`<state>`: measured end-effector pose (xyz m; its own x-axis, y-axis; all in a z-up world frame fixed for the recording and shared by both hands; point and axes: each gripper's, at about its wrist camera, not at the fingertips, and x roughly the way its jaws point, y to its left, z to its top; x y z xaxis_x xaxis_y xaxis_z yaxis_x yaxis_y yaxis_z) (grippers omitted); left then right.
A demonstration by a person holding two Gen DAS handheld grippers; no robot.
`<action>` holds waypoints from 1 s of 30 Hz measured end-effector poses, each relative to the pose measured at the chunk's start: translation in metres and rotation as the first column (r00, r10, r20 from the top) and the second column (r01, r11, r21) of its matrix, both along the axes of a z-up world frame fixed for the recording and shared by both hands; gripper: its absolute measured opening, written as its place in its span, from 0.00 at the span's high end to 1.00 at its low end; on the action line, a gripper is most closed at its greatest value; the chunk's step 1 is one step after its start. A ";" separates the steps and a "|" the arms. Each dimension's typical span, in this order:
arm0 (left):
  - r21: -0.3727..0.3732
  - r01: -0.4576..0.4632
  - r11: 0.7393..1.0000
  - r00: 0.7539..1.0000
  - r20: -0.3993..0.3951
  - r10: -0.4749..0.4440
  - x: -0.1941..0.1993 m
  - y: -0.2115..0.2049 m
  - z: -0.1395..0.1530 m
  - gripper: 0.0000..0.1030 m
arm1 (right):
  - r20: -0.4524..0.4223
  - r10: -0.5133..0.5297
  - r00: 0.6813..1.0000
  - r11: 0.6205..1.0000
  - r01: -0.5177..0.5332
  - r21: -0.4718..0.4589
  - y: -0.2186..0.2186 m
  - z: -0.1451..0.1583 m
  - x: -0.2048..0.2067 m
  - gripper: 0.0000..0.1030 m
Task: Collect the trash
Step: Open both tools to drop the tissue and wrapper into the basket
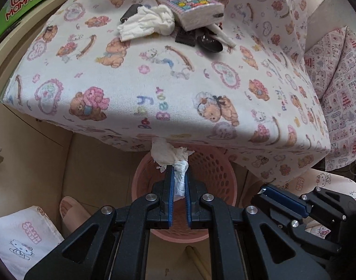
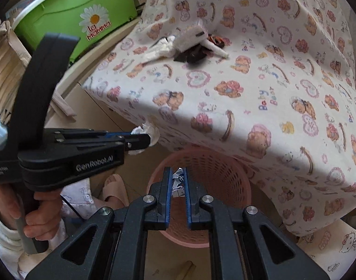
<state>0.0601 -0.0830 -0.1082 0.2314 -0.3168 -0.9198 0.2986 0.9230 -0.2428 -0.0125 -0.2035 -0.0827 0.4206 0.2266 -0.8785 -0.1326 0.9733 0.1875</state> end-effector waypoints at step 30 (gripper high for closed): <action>0.173 -0.012 0.985 0.964 -0.260 0.058 0.004 -0.002 -0.122 0.63 | -0.261 -0.031 0.965 0.991 -0.004 -0.135 0.005 -0.124 0.019 0.86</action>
<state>0.0637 -0.0850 -0.2302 -0.0178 -0.1485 -0.9888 0.2119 0.9659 -0.1489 0.0068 -0.1982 -0.2063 0.1741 0.0961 -0.9800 -0.0829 0.9931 0.0827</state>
